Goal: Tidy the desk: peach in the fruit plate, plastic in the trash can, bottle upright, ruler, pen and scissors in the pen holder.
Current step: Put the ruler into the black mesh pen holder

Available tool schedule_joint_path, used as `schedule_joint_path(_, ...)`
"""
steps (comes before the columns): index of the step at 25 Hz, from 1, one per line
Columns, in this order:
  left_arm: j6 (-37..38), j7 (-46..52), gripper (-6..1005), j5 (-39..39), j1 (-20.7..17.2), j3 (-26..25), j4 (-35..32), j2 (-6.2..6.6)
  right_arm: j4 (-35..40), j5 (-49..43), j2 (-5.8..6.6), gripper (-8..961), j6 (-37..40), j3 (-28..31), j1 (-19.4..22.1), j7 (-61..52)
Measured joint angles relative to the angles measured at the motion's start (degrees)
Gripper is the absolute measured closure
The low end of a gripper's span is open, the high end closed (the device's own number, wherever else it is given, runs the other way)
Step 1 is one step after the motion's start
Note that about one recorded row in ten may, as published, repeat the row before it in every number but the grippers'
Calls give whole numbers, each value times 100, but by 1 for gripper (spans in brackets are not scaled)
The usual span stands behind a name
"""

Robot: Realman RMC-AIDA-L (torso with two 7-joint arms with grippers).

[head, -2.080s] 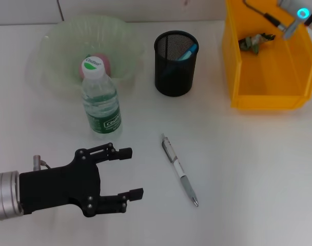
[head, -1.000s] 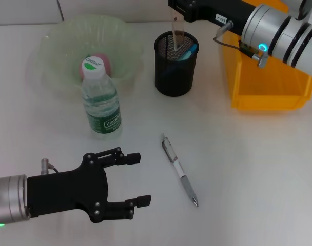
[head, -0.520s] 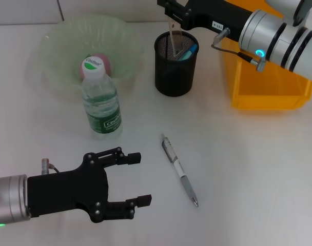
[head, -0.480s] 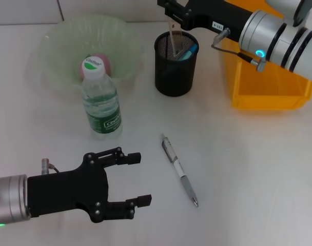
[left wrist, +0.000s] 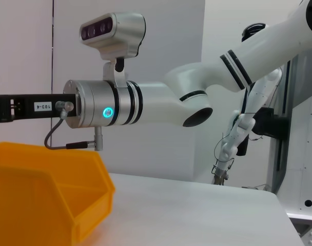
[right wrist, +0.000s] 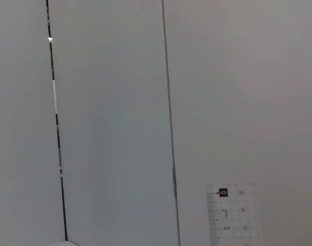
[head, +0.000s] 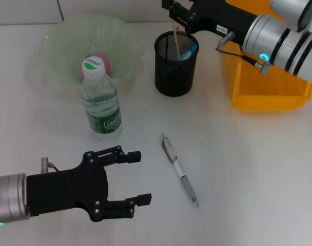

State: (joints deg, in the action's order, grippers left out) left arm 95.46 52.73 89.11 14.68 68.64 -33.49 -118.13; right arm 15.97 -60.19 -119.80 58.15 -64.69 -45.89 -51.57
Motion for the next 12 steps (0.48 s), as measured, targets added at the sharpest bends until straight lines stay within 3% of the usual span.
schedule_joint_path(12,15,0,188,0,18,0,0,0,22,-1,0,420,181,34,98,0)
